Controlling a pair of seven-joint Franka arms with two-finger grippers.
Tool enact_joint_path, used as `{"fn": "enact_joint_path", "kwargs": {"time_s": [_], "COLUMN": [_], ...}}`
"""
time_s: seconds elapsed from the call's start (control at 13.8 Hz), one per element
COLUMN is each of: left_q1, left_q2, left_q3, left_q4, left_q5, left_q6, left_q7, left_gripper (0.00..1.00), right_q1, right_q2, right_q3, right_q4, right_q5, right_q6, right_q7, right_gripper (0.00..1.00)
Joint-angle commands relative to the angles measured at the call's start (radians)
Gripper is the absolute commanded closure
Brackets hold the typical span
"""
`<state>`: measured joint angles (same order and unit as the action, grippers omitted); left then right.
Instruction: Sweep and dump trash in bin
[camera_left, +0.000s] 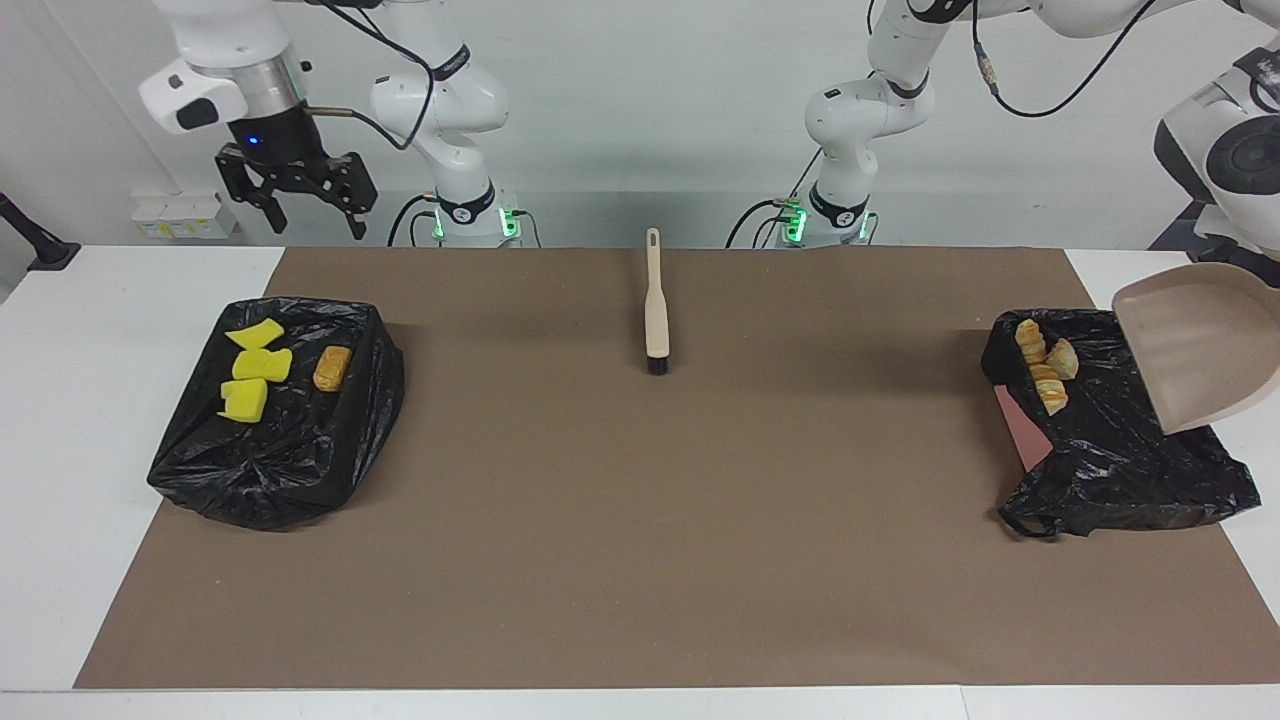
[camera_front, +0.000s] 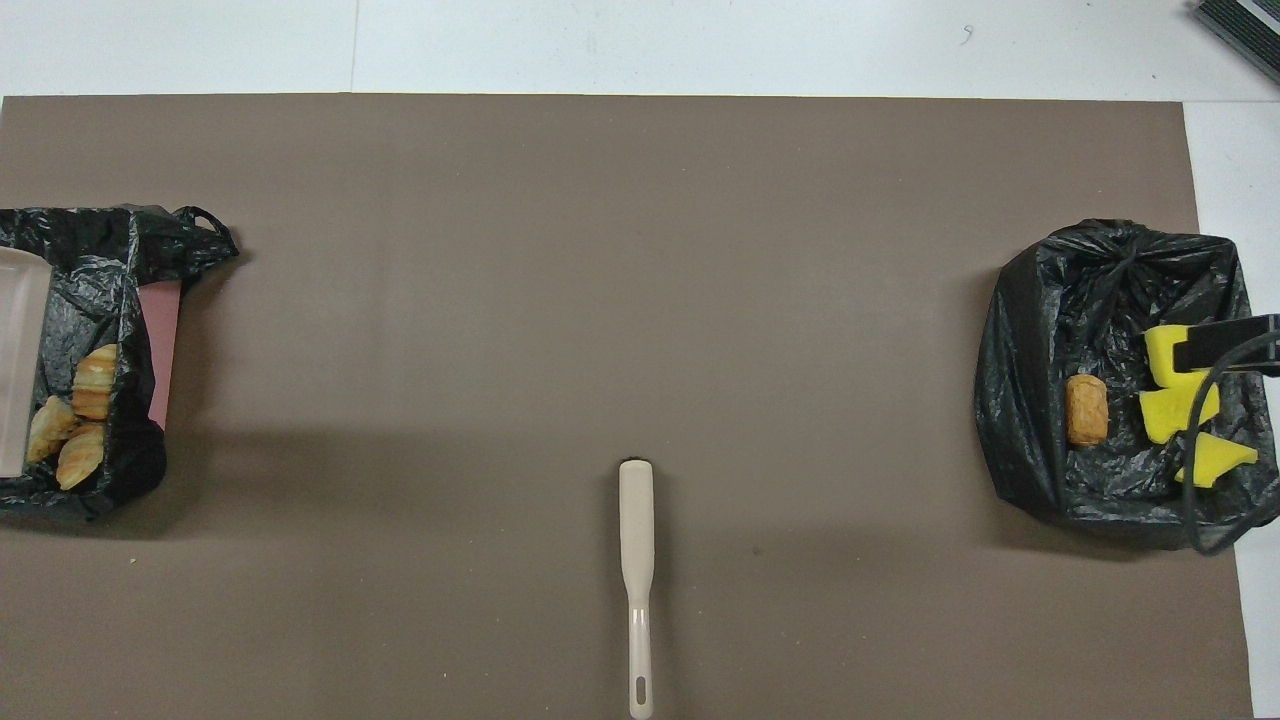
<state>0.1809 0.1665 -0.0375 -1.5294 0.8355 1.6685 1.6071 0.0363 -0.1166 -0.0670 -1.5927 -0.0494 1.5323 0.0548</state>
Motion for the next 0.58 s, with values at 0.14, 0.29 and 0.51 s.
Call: {"fn": "enact_joint_path", "kwargs": {"time_s": [0.14,0.29,0.51], "left_q1": [-0.092,-0.121,-0.198], "left_q2": [-0.038,-0.065,-0.073], "left_q3": [-0.005,-0.005,-0.005], "left_q4": [-0.008,-0.049,-0.048], "left_q5": [-0.200,-0.298,-0.419], "left_q6": [-0.122,-0.134,-0.206], "left_q7": [-0.306,-0.447,-0.712], "left_gripper": [1.00,1.00,1.00], "right_q1": [0.000,0.000,0.007], "right_q2": [-0.009,-0.009,-0.009], "right_q3": [-0.004,0.004,0.007], "right_q4": [-0.012,-0.007,-0.007], "right_q5": [0.003,0.003,0.003], "right_q6": [0.005,-0.003,-0.001], "right_q7": [-0.020,-0.017,-0.016], "right_gripper": [0.00,0.00,0.00]}}
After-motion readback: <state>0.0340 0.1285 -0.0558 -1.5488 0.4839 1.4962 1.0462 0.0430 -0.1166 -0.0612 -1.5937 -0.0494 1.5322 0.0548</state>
